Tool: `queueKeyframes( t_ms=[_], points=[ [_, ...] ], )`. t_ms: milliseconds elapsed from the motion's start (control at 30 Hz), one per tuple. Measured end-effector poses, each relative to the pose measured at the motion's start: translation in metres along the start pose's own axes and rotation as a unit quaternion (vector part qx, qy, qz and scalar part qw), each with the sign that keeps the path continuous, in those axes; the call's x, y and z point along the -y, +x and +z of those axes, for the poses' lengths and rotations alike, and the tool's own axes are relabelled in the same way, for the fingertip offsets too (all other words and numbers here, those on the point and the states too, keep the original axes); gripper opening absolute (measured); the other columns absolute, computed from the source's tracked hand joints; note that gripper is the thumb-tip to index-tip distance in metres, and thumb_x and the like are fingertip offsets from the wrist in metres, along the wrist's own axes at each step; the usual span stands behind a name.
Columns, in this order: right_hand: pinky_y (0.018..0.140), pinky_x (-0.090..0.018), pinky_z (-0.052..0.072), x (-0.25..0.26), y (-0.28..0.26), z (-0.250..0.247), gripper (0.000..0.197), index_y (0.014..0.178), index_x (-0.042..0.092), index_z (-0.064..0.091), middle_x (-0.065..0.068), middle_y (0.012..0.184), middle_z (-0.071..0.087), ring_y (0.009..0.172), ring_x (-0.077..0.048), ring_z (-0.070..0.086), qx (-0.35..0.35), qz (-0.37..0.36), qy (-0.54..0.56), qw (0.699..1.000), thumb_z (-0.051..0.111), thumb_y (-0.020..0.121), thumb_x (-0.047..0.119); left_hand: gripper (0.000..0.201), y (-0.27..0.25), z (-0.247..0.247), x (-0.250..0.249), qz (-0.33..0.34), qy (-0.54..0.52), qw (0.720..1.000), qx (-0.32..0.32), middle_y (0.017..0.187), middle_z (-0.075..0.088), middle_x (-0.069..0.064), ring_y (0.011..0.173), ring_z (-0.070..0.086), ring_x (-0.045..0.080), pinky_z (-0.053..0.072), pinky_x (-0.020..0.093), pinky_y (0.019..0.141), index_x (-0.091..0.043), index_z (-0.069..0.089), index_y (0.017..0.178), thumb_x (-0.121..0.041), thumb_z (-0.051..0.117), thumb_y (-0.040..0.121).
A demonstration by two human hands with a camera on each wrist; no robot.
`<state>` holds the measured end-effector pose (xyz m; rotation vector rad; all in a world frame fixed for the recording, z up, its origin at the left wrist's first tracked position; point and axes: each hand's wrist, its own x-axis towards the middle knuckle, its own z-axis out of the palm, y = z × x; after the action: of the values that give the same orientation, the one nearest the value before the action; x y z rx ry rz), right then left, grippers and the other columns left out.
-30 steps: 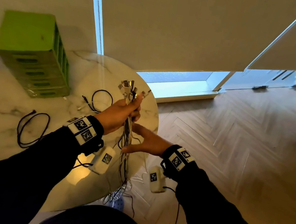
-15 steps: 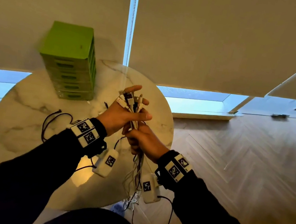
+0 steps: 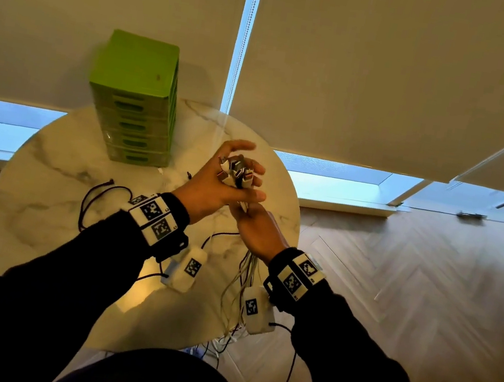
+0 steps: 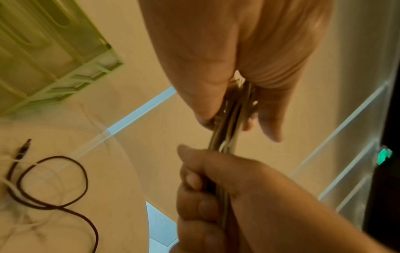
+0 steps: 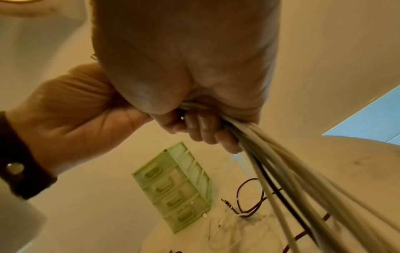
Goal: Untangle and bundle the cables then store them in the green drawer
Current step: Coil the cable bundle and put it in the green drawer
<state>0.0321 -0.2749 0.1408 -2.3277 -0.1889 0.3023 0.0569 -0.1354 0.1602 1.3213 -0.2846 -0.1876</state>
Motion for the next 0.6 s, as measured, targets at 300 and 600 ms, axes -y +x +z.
queueKeyframes(
  t_ms=[300, 600],
  points=[
    [0.059, -0.018, 0.037, 0.014, 0.008, 0.015, 0.022, 0.114, 0.017, 0.058, 0.017, 0.071, 0.047, 0.058, 0.001, 0.047, 0.048, -0.110, 0.034, 0.992, 0.041, 0.102, 0.010, 0.062, -0.032, -0.027, 0.032, -0.157, 0.004, 0.987, 0.038, 0.144, 0.058, -0.002, 0.137, 0.050, 0.010, 0.034, 0.037, 0.119, -0.032, 0.062, 0.128, -0.072, 0.065, 0.081],
    [0.080, -0.048, 0.053, -0.001, 0.002, 0.028, 0.024, 0.069, 0.006, 0.063, -0.012, 0.062, 0.064, 0.065, -0.025, 0.061, 0.147, 0.008, 0.183, 0.972, 0.068, 0.090, 0.016, 0.051, -0.025, -0.027, 0.005, -0.067, 0.120, 0.990, -0.027, 0.105, 0.074, -0.010, 0.106, 0.067, 0.010, 0.046, 0.013, 0.093, -0.008, 0.064, 0.093, -0.045, 0.033, 0.107]
  ],
)
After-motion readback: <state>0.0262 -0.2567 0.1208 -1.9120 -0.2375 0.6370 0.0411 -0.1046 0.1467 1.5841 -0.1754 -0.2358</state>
